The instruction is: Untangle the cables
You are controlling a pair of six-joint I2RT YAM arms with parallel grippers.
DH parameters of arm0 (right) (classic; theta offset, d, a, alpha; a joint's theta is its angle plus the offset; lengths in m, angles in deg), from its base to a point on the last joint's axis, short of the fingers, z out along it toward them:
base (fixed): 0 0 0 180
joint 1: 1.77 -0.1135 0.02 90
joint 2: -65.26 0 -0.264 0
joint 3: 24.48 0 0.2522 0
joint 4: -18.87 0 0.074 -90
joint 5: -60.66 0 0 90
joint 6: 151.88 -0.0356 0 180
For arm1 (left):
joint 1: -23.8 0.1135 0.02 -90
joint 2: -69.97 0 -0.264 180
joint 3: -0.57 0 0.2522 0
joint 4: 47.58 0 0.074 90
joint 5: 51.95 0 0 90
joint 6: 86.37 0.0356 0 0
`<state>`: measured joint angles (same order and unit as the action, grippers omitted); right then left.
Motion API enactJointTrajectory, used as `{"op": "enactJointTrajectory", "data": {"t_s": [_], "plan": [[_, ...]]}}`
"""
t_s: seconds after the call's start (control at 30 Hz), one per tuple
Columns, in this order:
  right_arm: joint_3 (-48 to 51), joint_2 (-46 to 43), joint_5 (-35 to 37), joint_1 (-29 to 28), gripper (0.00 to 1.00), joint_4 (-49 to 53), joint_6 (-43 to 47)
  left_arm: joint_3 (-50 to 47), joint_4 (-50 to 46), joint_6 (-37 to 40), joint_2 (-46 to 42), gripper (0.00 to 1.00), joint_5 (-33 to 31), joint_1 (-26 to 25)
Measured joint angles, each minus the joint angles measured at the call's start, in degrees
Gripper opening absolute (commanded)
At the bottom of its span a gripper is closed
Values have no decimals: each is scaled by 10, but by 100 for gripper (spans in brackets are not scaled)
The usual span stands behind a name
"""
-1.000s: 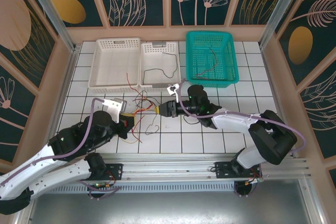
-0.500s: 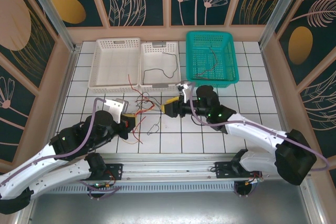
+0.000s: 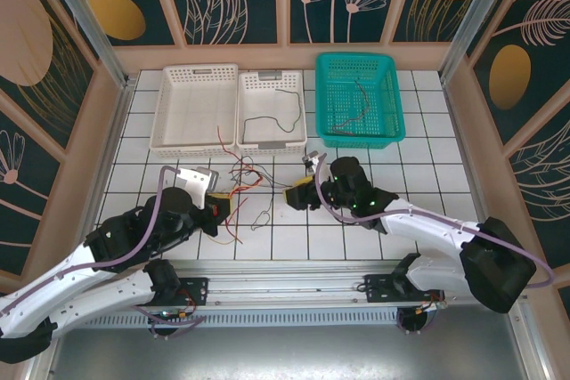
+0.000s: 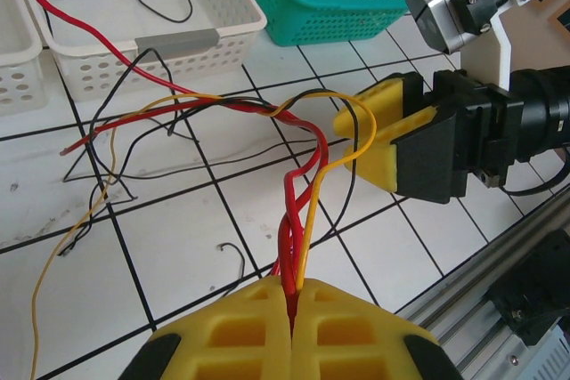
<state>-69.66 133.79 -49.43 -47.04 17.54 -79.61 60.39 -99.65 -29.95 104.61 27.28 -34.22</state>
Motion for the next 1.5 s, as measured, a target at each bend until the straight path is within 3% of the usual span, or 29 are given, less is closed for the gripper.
{"op": "enactJointTrajectory", "data": {"t_s": [0.43,0.53,0.7,0.83,0.97,1.07,1.3,1.5], "plan": [[-24,101,33,-25,55,-36,46,0,4,4,2,0,3,0],[-32,117,42,-25,46,-36,57,0,4,4,2,0,3,0],[-40,122,53,-25,2,-40,70,0,4,4,1,0,5,0],[-40,110,55,-25,0,-30,67,0,6,4,-5,0,5,0],[-41,43,63,-20,0,20,55,0,8,4,-8,0,5,0],[-51,-29,72,12,0,78,38,0,8,4,-9,0,5,0],[-131,-185,68,170,0,217,-1,0,8,5,6,0,9,0],[-244,-218,48,240,0,315,-9,0,8,5,7,0,12,0]]}}
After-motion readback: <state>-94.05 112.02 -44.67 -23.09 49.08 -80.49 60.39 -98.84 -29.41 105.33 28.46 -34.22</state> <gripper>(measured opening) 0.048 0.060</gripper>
